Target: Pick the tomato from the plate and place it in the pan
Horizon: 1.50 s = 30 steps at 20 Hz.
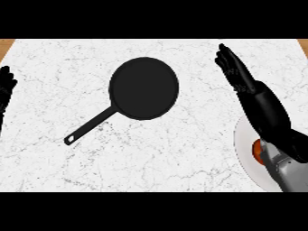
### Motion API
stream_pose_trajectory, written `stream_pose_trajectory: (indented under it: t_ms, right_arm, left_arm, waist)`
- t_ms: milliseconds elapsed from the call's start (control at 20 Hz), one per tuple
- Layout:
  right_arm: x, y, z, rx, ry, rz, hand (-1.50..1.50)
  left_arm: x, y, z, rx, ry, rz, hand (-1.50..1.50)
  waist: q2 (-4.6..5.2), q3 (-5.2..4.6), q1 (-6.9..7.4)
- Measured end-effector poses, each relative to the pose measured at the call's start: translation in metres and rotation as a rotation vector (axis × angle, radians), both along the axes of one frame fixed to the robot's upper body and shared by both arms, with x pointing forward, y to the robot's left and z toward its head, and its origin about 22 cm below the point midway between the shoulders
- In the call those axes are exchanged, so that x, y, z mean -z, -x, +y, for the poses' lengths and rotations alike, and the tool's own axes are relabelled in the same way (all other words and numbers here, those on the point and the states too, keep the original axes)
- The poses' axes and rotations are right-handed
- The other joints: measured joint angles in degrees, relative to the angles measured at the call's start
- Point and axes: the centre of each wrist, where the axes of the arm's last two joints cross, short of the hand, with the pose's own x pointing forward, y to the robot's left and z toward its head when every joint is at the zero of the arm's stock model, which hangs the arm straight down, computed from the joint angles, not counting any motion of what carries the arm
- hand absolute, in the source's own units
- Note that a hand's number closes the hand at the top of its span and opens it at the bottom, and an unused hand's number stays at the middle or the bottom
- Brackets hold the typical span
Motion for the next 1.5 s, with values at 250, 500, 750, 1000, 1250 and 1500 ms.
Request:
stream_pose_trajectory:
  t_ms: [250, 500, 750, 1000, 1250, 1500]
  right_arm:
    - [0.024, -0.012, -0.056, 0.379, -0.093, 0.186, -1.5]
    - [0.077, 0.011, -0.144, 0.943, -0.042, 0.489, -1.5]
    - [0.11, 0.056, -0.184, 1.307, 0.016, 0.754, -1.5]
    - [0.081, 0.077, -0.204, 1.336, 0.277, 0.928, -1.5]
    - [0.027, 0.071, -0.197, 1.217, 0.411, 1.055, -1.5]
    - [-0.011, 0.05, -0.184, 1.067, 0.442, 1.112, -1.5]
  left_arm:
    - [0.029, 0.013, 0.003, -0.049, 0.026, 0.118, 0.0]
    - [0.056, 0.03, 0.004, -0.09, 0.059, 0.258, 0.0]
    - [0.074, 0.041, -0.007, -0.085, 0.076, 0.346, 0.0]
    - [0.077, 0.04, -0.022, -0.063, 0.075, 0.37, 0.0]
    - [0.079, 0.039, -0.038, -0.04, 0.077, 0.383, 0.0]
    - [0.076, 0.032, -0.041, -0.02, 0.073, 0.385, 0.0]
  waist:
    - [-0.36, 1.65, -2.29]
    - [0.07, 1.73, -5.89]
    - [-1.03, 1.81, -5.66]
    - [-1.36, 1.88, -4.16]
    - [-1.39, 2.06, -2.81]
    - [-1.19, 2.19, -1.5]
